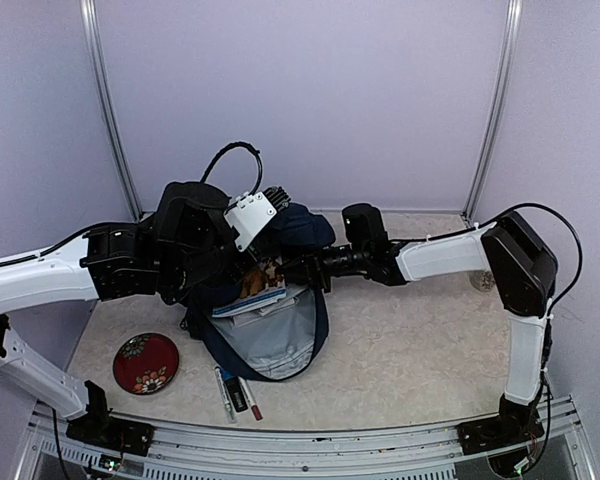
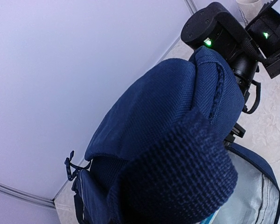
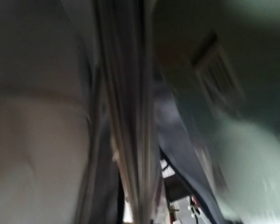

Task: Pack the student bag
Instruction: Adjust the book in the largest pocket of the bag.

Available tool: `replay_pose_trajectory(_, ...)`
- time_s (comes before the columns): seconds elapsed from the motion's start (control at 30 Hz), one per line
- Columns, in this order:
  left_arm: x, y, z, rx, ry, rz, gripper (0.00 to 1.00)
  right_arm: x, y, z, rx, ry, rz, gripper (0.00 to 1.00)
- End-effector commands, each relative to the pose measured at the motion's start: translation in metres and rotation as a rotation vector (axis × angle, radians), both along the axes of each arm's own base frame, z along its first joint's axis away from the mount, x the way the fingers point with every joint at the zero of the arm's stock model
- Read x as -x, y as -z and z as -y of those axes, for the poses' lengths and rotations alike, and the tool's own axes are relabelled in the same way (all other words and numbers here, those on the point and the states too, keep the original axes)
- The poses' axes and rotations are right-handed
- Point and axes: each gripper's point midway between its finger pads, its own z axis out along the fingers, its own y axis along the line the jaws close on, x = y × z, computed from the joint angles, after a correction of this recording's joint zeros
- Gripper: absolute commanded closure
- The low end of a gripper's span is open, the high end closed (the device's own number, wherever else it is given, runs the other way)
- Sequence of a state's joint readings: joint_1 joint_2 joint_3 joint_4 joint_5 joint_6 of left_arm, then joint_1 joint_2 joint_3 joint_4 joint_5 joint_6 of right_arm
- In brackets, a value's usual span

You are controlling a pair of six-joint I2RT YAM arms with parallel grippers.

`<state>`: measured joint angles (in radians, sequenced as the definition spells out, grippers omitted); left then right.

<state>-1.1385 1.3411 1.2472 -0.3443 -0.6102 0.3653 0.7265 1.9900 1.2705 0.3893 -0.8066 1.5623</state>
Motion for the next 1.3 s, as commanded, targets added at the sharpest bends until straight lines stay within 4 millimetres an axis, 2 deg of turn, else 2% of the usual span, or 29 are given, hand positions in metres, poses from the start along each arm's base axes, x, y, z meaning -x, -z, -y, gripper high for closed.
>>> replay_pose_trajectory(0.0, 0.021, -0.087, 0.015, 0.306, 0.101, 0.109, 1.0, -0.045, -0.024, -0.01, -0.082, 0.107, 0.074, 1.0)
replay_pose_trajectory(0.2, 0.022, -0.083, 0.016, 0.306, 0.106, 0.102, 1.0, -0.085, -0.012, -0.006, -0.061, 0.228, 0.076, 1.0)
replay_pose_trajectory(0.3, 0.017, -0.078, 0.011, 0.286, 0.075, 0.106, 1.0, -0.086, -0.007, -0.004, -0.048, 0.237, 0.058, 1.0)
replay_pose_trajectory(0.37, 0.012, -0.078, 0.006, 0.288, 0.054, 0.105, 1.0, -0.078, -0.007, 0.002, -0.028, 0.234, 0.052, 1.0)
replay_pose_trajectory(0.47, 0.003, -0.082, -0.001, 0.326, 0.046, 0.089, 1.0, -0.06, 0.003, 0.023, 0.046, 0.259, 0.036, 1.0)
replay_pose_trajectory(0.6, -0.018, -0.09, -0.016, 0.372, -0.006, 0.081, 1.0, -0.021, 0.021, 0.053, 0.107, 0.256, -0.025, 1.0)
replay_pose_trajectory(0.73, -0.026, -0.098, -0.024, 0.395, -0.024, 0.09, 1.0, 0.009, 0.027, 0.07, 0.126, 0.272, -0.074, 1.0)
replay_pose_trajectory(0.8, -0.024, -0.101, -0.022, 0.407, -0.003, 0.089, 1.0, 0.017, 0.027, 0.071, 0.115, 0.272, -0.078, 1.0)
replay_pose_trajectory(0.87, -0.022, -0.102, -0.019, 0.416, 0.016, 0.086, 1.0, 0.026, 0.029, 0.063, 0.108, 0.26, -0.093, 1.0)
replay_pose_trajectory(0.97, -0.02, -0.106, -0.016, 0.428, 0.028, 0.086, 1.0, 0.043, 0.026, 0.042, 0.053, 0.21, -0.128, 1.0)
replay_pose_trajectory(1.07, -0.015, -0.111, -0.012, 0.428, 0.049, 0.095, 1.0, 0.046, 0.021, 0.023, 0.037, 0.167, -0.126, 1.0)
replay_pose_trajectory(1.17, -0.012, -0.116, -0.011, 0.429, 0.054, 0.105, 1.0, 0.043, 0.018, 0.017, 0.028, 0.167, -0.124, 1.0)
replay_pose_trajectory(1.27, -0.002, -0.118, -0.005, 0.418, 0.088, 0.114, 1.0, 0.021, 0.024, 0.025, 0.044, 0.208, -0.109, 1.0)
